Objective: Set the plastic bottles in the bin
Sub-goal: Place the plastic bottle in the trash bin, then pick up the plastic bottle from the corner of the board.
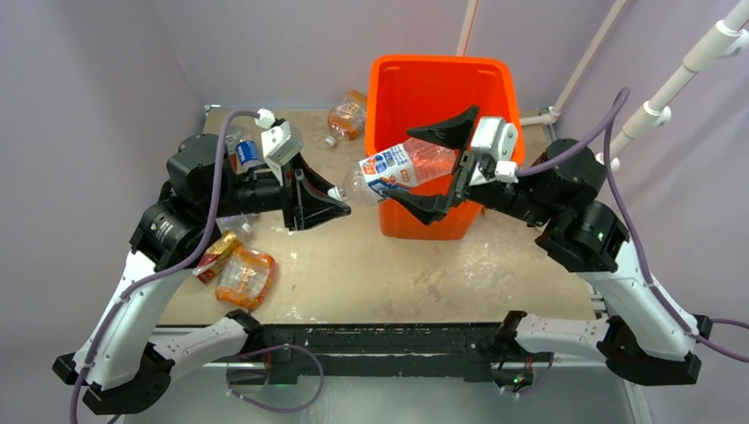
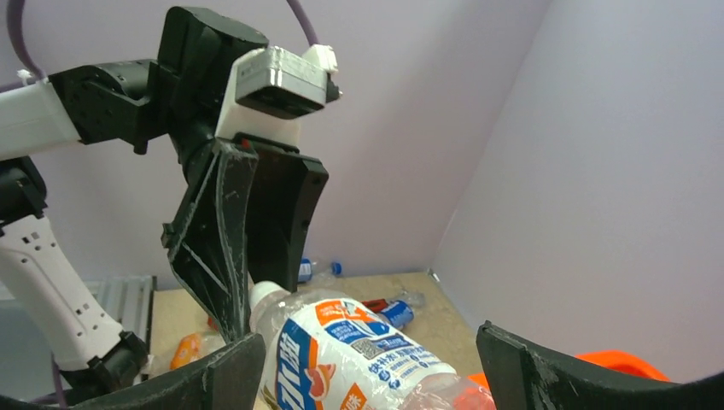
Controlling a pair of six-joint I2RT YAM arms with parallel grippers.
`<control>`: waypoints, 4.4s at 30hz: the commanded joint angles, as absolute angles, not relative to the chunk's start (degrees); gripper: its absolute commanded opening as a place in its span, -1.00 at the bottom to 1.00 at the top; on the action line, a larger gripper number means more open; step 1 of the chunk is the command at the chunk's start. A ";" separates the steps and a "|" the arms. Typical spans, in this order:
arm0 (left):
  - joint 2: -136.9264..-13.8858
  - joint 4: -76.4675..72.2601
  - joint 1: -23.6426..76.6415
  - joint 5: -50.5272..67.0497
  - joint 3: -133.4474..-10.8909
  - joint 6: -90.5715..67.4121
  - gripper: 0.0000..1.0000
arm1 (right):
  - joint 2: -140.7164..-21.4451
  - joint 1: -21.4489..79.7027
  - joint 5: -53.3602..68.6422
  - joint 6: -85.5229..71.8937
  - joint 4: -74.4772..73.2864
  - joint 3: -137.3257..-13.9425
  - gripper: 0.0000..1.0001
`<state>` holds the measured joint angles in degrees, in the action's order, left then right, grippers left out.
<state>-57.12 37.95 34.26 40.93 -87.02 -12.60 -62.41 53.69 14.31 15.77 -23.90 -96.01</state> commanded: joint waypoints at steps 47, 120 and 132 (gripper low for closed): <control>-46.44 8.34 35.22 18.82 -59.69 -21.54 -0.34 | -49.27 54.18 4.90 1.99 -7.31 -74.04 0.98; -109.53 -3.62 18.15 -14.05 -79.42 -13.83 0.54 | -21.51 54.08 -27.44 -51.55 -15.83 -22.60 0.98; -128.74 -3.31 11.00 6.52 -92.56 -7.69 0.98 | -23.69 54.08 -21.26 -44.59 -11.57 -22.23 0.98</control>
<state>-125.01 -1.19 12.10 -1.08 -88.27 -10.61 -21.85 54.00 -24.18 -48.62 -15.38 -22.11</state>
